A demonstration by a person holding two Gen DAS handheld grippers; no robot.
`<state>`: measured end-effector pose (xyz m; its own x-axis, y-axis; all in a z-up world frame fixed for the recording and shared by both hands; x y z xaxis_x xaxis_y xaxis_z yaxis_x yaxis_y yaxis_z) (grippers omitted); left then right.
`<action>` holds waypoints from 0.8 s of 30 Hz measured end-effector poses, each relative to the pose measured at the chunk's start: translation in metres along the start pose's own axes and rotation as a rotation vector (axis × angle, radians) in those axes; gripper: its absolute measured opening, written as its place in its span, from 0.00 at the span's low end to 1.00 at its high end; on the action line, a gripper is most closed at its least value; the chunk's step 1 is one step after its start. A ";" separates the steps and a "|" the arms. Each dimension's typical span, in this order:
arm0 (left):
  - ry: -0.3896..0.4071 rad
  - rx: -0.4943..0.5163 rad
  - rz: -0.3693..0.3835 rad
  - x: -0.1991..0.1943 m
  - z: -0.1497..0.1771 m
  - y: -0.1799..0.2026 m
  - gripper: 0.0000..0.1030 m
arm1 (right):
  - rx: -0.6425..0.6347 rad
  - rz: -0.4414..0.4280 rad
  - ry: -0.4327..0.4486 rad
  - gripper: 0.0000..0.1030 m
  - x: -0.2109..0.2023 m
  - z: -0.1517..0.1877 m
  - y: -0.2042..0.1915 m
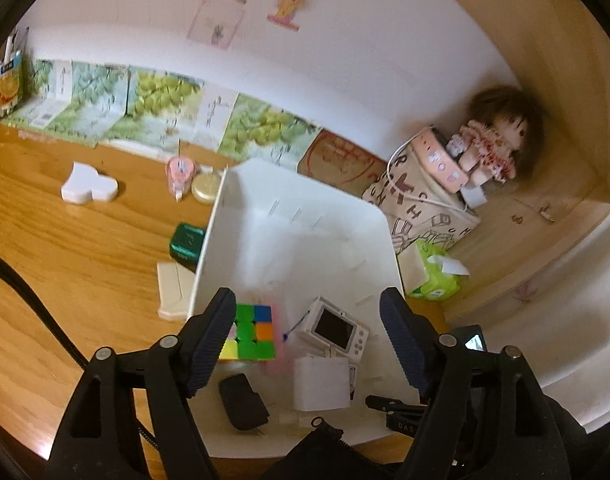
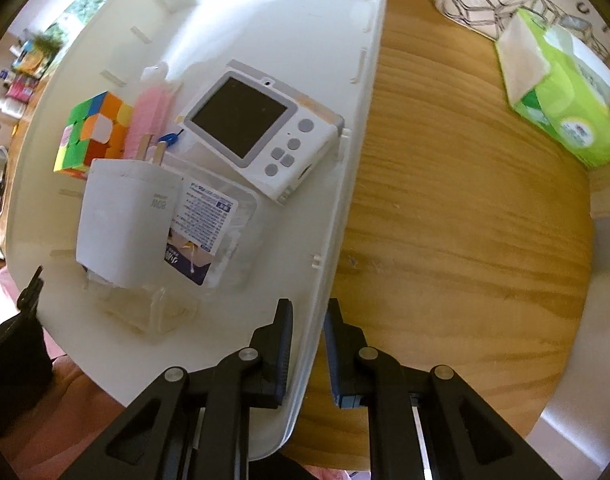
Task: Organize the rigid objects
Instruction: 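Move the left tool back to the white flat shaped piece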
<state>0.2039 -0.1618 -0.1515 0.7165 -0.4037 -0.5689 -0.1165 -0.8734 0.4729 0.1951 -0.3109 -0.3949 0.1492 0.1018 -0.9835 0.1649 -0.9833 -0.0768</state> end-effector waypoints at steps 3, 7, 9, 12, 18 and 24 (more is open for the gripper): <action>0.028 0.023 0.022 -0.010 -0.010 -0.006 0.78 | 0.034 0.020 -0.008 0.15 0.003 0.003 0.003; 0.027 0.057 0.018 -0.018 -0.023 -0.018 0.79 | 0.102 0.027 -0.013 0.15 0.007 0.006 0.002; 0.017 0.074 0.015 -0.020 -0.030 -0.028 0.79 | 0.126 0.050 -0.012 0.15 0.007 0.006 0.002; -0.008 0.095 0.002 -0.020 -0.037 -0.042 0.79 | 0.168 0.082 -0.012 0.15 0.007 0.006 0.005; -0.025 0.157 -0.115 -0.021 -0.054 -0.080 0.79 | 0.276 0.131 0.006 0.15 0.002 0.006 0.011; -0.039 0.211 -0.223 -0.026 -0.069 -0.125 0.78 | 0.356 0.176 0.025 0.15 -0.004 0.013 0.016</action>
Point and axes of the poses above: each gripper's, at about its wrist camera, not at the fingertips, and x roughly the way its jaws point, y to its right, z to its underside, the point moved 10 cm from there along x, roughly the way its jaws point, and after that the axes turned 10 degrees about y, right-handed, at the moved point
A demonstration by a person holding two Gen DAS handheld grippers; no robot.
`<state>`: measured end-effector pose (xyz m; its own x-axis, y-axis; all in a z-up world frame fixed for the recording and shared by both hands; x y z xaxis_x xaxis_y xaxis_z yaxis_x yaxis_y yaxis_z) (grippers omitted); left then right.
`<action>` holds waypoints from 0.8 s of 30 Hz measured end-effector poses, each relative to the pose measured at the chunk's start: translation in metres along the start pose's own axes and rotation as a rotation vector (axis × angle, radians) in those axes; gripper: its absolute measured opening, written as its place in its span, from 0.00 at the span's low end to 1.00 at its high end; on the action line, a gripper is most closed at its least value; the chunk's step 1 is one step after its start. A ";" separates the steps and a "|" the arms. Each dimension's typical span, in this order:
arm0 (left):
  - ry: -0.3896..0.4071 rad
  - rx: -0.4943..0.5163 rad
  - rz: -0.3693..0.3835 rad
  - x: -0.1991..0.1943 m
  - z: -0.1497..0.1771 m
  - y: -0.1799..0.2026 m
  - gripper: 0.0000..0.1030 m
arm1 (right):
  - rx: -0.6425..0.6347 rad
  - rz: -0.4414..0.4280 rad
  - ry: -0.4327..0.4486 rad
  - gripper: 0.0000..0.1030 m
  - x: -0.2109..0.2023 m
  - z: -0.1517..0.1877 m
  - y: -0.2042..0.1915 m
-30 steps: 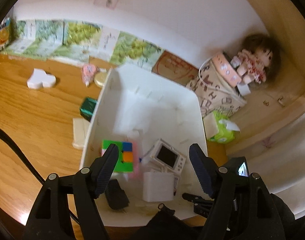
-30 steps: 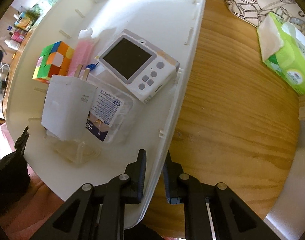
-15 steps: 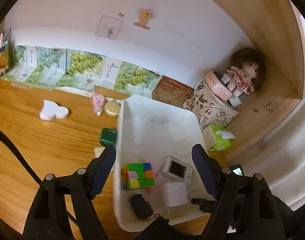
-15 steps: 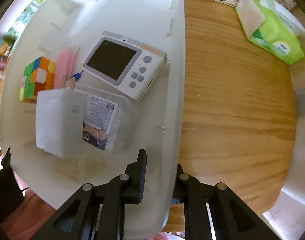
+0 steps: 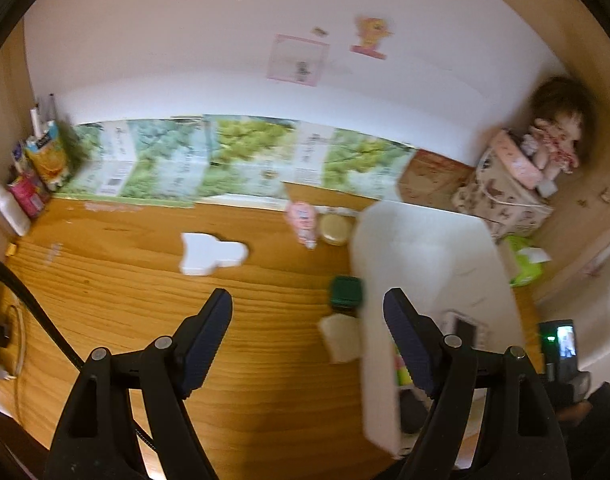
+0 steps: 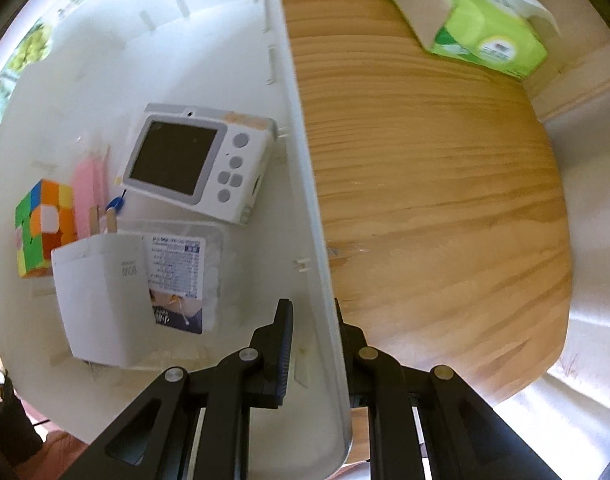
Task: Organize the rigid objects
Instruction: 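Move the left tool back to the white flat shaped piece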
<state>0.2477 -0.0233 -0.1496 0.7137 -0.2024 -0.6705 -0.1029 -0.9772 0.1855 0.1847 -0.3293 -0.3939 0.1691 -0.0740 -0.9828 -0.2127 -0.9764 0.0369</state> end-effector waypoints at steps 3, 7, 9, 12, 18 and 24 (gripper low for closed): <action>-0.015 0.012 -0.034 0.003 -0.002 -0.020 0.78 | 0.034 0.017 0.009 0.15 -0.003 -0.004 0.004; -0.055 0.059 -0.069 0.009 -0.001 -0.042 0.78 | 0.080 0.036 0.024 0.15 0.002 0.001 0.010; -0.081 0.068 -0.090 0.016 0.001 -0.051 0.78 | 0.101 0.050 0.031 0.15 0.002 0.000 0.014; -0.133 0.062 -0.091 0.026 0.005 -0.065 0.78 | 0.129 0.076 0.044 0.15 -0.001 0.001 0.014; -0.179 0.058 -0.087 0.042 0.004 -0.086 0.78 | 0.187 0.094 0.074 0.17 -0.010 0.002 0.016; -0.248 0.068 -0.073 0.065 0.003 -0.099 0.78 | 0.221 0.100 0.096 0.17 -0.016 0.010 0.021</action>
Point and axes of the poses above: each gripper's, at about its wrist camera, not at the fingertips, and x roughly the way its jaws point, y to its right, z to its underside, the point moved 10 cm from there along x, roughly the way its jaws point, and after that the axes turned 10 degrees about y, right-handed, at the moved point
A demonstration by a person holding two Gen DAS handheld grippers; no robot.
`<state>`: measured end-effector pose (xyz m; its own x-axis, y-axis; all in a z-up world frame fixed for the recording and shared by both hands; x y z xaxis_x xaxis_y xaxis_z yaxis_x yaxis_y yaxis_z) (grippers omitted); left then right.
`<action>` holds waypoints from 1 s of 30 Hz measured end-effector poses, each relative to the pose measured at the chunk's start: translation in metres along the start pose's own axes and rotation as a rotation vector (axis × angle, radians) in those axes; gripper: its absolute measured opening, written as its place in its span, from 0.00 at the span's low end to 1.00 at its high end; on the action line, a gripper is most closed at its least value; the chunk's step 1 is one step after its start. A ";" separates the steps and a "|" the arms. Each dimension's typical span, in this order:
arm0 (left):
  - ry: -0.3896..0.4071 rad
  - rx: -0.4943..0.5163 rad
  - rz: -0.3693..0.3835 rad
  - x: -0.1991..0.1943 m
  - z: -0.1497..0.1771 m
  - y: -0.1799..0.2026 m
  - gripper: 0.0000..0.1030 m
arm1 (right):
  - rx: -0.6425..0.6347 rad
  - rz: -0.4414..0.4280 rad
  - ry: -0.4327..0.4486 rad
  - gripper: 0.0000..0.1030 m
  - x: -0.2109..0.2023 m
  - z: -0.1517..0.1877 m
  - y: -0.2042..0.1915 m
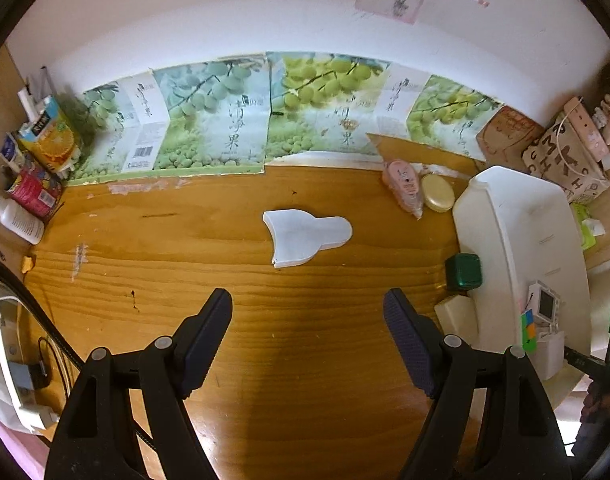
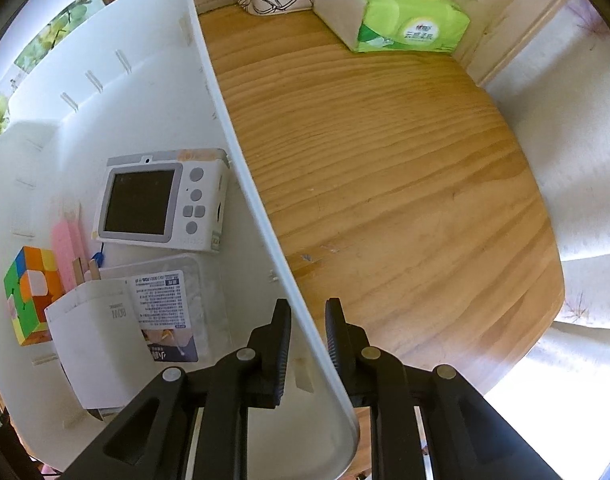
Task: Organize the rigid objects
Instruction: 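Move the left tool back to the white flat shaped piece, then close the left tool on the white flat shaped piece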
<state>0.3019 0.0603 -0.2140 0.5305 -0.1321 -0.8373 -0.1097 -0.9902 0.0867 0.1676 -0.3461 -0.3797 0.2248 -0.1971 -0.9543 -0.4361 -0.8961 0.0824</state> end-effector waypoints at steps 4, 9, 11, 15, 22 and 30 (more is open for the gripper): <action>-0.034 0.002 0.066 0.016 -0.004 0.000 0.78 | 0.005 0.008 -0.001 0.18 -0.002 0.002 0.001; -0.089 -0.027 0.114 0.045 -0.009 0.002 0.78 | 0.010 0.007 -0.005 0.18 0.001 0.001 0.000; -0.113 -0.065 0.123 0.057 -0.010 0.003 0.78 | 0.016 0.001 -0.004 0.18 0.001 0.000 0.001; -0.177 -0.177 0.151 0.079 -0.009 0.005 0.78 | 0.026 0.000 -0.027 0.18 0.005 0.002 0.002; -0.254 -0.238 0.126 0.106 -0.008 0.008 0.85 | 0.029 -0.005 -0.047 0.18 0.012 0.001 0.004; -0.296 -0.220 0.066 0.124 -0.014 0.006 0.94 | 0.031 -0.008 -0.067 0.18 0.023 0.000 0.003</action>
Point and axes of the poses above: each gripper's, at about its wrist camera, not at the fingertips, and x roughly the way its jaws point, y to its right, z to its underside, the point moved 10 cm from there along x, roughly the way its jaws point, and after that the axes turned 10 degrees about y, right-handed, at the moved point
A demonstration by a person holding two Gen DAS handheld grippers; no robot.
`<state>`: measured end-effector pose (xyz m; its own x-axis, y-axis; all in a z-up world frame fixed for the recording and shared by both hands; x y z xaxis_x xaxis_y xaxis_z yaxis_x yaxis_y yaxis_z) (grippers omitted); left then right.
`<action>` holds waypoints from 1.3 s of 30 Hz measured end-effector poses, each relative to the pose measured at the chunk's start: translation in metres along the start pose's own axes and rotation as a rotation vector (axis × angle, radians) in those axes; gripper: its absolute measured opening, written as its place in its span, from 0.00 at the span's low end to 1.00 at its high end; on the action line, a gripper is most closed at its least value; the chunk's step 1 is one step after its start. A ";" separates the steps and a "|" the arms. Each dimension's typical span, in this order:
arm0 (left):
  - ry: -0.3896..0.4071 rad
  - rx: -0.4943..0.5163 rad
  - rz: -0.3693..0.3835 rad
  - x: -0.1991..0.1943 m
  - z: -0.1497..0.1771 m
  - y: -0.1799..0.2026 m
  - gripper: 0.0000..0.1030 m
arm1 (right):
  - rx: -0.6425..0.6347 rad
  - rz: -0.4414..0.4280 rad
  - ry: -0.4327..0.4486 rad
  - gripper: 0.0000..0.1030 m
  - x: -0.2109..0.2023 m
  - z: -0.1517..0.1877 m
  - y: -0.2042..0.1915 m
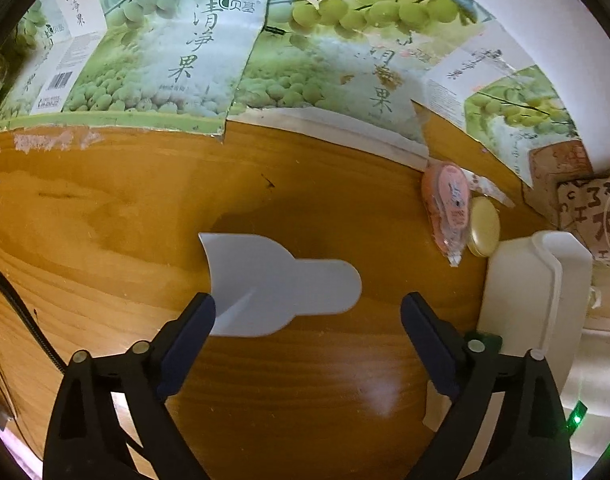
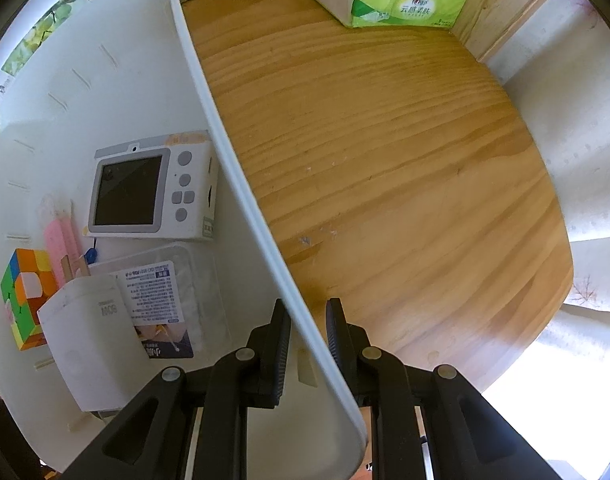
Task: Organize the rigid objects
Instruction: 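Close the left tool on the white flat shaped piece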
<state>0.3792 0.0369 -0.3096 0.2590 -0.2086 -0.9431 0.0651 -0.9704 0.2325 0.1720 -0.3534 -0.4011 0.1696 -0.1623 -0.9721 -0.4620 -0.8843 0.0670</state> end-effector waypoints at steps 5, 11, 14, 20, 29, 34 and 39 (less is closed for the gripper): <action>-0.027 0.024 -0.062 0.011 -0.001 -0.007 0.93 | 0.006 0.001 -0.001 0.18 0.002 -0.001 0.000; -0.063 0.034 -0.108 0.025 0.004 -0.011 0.93 | 0.013 0.008 -0.007 0.18 0.000 0.000 0.001; -0.061 0.047 -0.117 0.027 0.003 -0.011 0.94 | 0.015 0.010 -0.009 0.18 0.001 0.000 0.001; -0.058 0.063 -0.143 0.031 0.000 -0.011 0.94 | 0.014 0.010 -0.010 0.18 0.000 0.000 0.001; -0.050 0.072 -0.172 0.043 -0.003 0.005 0.94 | 0.013 0.008 -0.009 0.18 0.000 -0.001 0.001; -0.034 0.050 -0.178 0.039 0.003 0.002 0.88 | 0.016 0.008 -0.009 0.18 0.000 -0.001 0.001; -0.032 0.042 -0.173 0.034 0.008 -0.005 0.86 | 0.013 0.010 -0.008 0.18 0.000 0.000 0.001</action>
<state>0.3796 0.0337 -0.3445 0.2165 -0.0415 -0.9754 0.0658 -0.9962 0.0569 0.1716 -0.3540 -0.4010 0.1581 -0.1671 -0.9732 -0.4748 -0.8770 0.0735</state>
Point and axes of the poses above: each gripper's, at about its wrist camera, not at the fingertips, and x roughly the way its jaws point, y to its right, z to its underside, the point moved 10 cm from there along x, roughly the way its jaws point, and after that the axes turned 10 degrees about y, right-handed, at the moved point
